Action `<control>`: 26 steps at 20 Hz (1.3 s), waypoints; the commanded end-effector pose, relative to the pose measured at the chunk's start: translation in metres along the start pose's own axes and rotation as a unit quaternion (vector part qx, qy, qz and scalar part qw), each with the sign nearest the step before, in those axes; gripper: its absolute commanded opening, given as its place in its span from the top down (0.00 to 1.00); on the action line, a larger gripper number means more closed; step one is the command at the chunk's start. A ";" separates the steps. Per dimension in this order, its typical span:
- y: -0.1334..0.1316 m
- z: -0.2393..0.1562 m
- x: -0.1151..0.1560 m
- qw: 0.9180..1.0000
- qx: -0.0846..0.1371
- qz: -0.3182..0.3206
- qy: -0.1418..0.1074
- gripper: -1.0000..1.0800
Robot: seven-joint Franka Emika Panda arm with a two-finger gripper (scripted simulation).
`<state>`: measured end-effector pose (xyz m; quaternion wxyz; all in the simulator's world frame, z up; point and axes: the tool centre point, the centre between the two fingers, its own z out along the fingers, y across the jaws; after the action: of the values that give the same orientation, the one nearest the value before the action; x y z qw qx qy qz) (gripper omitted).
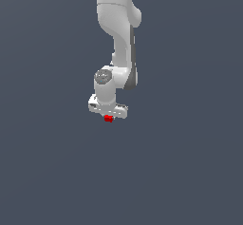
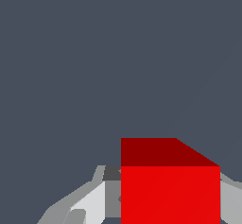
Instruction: Pick up the red cube and move it to a goal position.
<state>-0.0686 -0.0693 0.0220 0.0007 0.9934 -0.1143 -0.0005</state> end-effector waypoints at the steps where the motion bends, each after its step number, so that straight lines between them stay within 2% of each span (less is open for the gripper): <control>1: -0.003 -0.002 0.003 1.000 0.000 0.000 0.000 1.00; 8: -0.024 -0.012 0.024 1.000 0.000 0.000 0.000 1.00; 20: -0.080 -0.038 0.080 1.000 0.000 0.000 0.000 1.00; 26: -0.095 -0.045 0.098 1.000 0.001 0.000 0.000 1.00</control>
<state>0.0432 -0.0009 0.0652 0.0002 0.9935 -0.1141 -0.0001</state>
